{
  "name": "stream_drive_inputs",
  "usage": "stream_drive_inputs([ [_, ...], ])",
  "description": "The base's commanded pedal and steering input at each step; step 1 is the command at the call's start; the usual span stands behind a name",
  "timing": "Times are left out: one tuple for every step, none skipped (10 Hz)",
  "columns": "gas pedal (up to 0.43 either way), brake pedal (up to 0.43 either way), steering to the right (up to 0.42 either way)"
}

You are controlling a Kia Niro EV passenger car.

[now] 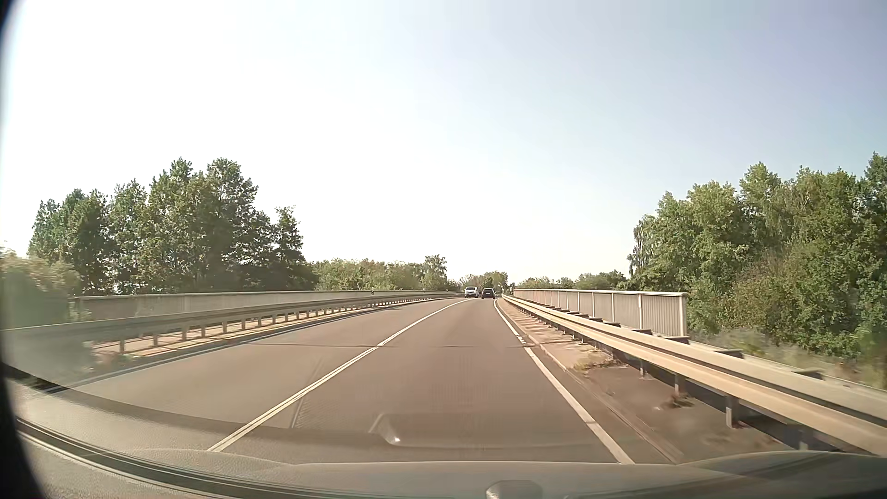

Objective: Follow the waypoints while adhering to traffic rules and regulations

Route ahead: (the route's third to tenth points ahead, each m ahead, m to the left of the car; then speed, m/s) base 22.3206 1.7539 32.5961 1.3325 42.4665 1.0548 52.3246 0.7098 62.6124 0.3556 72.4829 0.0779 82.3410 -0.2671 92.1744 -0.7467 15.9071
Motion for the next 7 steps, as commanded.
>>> stream_drive_inputs([
  [0.110,0.018,0.003],
  [0.110,0.018,0.003],
  [0.110,0.012,0.003],
  [0.110,0.012,0.004],
  [0.110,0.018,0.004],
  [0.110,0.012,0.004],
  [0.110,0.012,0.004],
])
